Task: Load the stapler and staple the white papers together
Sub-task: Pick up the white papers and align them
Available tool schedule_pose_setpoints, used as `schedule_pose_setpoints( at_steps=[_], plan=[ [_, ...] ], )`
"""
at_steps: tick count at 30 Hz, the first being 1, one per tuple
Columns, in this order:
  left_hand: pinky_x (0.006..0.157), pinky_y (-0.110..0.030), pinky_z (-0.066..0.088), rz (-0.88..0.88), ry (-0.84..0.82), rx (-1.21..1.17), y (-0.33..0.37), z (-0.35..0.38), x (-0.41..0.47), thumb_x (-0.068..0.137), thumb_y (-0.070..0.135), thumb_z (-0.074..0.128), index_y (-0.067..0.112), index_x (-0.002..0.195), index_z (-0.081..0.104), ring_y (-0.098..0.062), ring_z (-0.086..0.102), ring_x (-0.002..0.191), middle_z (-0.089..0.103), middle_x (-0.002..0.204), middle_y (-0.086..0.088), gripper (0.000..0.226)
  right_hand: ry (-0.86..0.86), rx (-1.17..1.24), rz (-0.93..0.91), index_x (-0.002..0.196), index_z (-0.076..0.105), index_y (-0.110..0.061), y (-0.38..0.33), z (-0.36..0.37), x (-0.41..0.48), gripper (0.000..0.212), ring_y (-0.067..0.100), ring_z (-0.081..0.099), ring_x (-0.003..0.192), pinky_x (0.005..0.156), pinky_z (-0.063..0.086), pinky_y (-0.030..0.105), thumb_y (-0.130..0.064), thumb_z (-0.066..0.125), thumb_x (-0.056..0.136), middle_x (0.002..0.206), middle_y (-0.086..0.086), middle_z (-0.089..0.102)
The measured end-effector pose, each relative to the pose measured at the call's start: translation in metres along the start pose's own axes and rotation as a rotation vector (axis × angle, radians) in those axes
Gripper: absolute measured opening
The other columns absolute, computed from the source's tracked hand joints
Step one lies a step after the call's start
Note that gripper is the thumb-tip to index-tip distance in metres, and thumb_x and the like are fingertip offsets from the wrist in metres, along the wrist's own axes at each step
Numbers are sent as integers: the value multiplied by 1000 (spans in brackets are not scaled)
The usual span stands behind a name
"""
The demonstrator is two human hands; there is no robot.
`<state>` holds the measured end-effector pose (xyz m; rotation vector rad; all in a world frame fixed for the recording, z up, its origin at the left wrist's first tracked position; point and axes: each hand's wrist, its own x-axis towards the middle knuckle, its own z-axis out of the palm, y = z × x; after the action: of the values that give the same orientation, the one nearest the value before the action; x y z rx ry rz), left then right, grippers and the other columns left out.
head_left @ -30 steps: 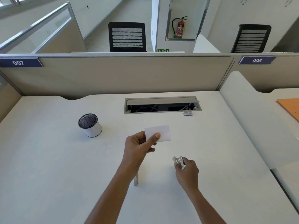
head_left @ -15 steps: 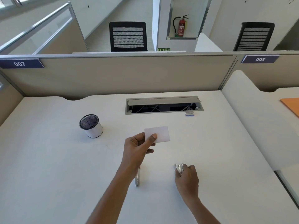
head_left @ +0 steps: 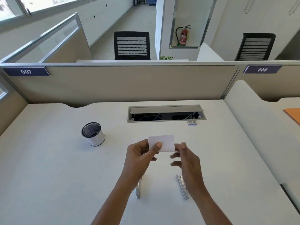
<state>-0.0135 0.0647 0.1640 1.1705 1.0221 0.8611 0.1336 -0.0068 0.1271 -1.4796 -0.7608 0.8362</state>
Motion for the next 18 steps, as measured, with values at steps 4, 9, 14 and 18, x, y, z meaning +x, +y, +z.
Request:
schedule_pose_setpoints(
  at_steps=[4, 9, 14, 18],
  plan=[
    [67, -24, 58, 39, -26, 14, 4, 4, -1, 91, 21, 75, 19, 100, 81, -15, 74, 83, 81, 90, -2, 11, -112, 189, 37, 97, 77, -9, -39, 14, -3, 24, 21, 67, 83, 73, 56, 36, -23, 58, 101, 89, 12, 74],
    [69, -28, 61, 52, 44, 45, 7, 5, -1, 88, 23, 79, 22, 107, 75, -20, 75, 88, 80, 93, 1, 20, 42, 207, 25, 86, 78, -8, -37, 23, -2, 11, 18, 65, 70, 73, 56, 36, -11, 70, 93, 77, 8, 74],
    [73, -19, 58, 111, 223, 110, 12, 14, -17, 84, 39, 80, 30, 110, 71, -6, 73, 93, 77, 102, 13, 29, 379, -331, -471, 82, 73, -13, -38, 29, -1, 10, 13, 64, 66, 60, 51, 21, -6, 74, 89, 75, -5, 69],
    [91, -29, 59, 124, -41, -74, 23, 27, -30, 88, 32, 73, 20, 114, 75, -13, 73, 108, 79, 108, 3, 29, 412, -550, -713, 97, 77, -6, -35, 30, -4, 9, 15, 63, 76, 66, 50, 20, -6, 74, 88, 87, 1, 68]
  ],
)
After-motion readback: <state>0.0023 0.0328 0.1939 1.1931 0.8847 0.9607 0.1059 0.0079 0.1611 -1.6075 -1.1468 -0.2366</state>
